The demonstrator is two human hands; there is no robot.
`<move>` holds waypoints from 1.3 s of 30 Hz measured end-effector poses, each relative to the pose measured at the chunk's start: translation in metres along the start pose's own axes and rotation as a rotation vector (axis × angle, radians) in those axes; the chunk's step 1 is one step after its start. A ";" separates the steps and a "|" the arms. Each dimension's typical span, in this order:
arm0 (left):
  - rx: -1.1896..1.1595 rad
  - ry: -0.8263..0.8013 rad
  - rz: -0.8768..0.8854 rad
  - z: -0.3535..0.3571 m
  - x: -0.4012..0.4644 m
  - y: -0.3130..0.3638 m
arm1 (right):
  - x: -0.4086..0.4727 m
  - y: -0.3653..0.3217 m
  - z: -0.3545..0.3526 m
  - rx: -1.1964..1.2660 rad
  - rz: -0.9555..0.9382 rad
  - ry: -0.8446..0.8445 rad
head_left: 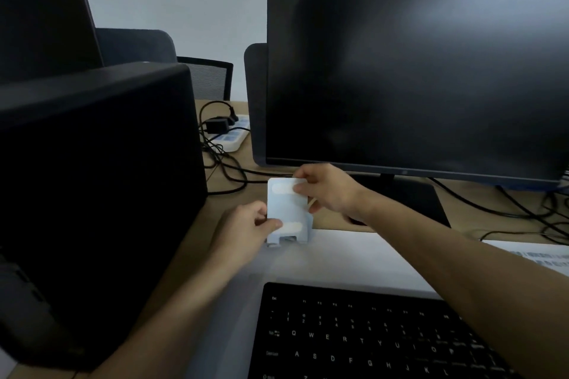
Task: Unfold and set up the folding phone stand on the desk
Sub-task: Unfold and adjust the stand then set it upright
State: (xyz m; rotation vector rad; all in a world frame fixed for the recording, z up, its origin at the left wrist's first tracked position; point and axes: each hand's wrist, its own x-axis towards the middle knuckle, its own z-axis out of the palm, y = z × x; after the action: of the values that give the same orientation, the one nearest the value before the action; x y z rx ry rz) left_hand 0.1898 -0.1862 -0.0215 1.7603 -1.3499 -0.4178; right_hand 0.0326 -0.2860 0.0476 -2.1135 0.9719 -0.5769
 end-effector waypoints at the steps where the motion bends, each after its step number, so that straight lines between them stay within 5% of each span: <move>1: 0.017 -0.022 -0.002 0.001 0.000 -0.001 | 0.001 0.002 0.002 -0.020 -0.003 -0.005; 10: -0.131 -0.089 0.012 -0.003 0.007 -0.012 | 0.005 0.004 0.002 0.058 0.017 0.027; 15: -0.191 0.053 -0.006 -0.008 0.007 -0.016 | -0.006 0.009 -0.009 0.391 0.122 0.050; 19: -0.481 0.006 -0.080 0.002 0.003 -0.008 | -0.012 0.006 -0.020 0.715 0.164 0.047; 26: -0.211 0.019 0.094 0.001 0.000 -0.015 | -0.019 0.009 -0.023 0.484 0.122 0.044; 34: 0.130 -0.230 0.236 0.005 -0.002 -0.016 | -0.026 0.015 -0.018 0.230 0.095 -0.041; 39: 0.188 -0.260 0.137 0.005 -0.005 -0.013 | -0.028 0.016 -0.009 0.143 0.163 -0.056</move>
State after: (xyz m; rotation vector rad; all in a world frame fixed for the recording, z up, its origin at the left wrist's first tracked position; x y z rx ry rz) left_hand 0.1923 -0.1835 -0.0359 1.7964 -1.7313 -0.4692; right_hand 0.0017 -0.2750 0.0382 -1.8940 1.0292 -0.4875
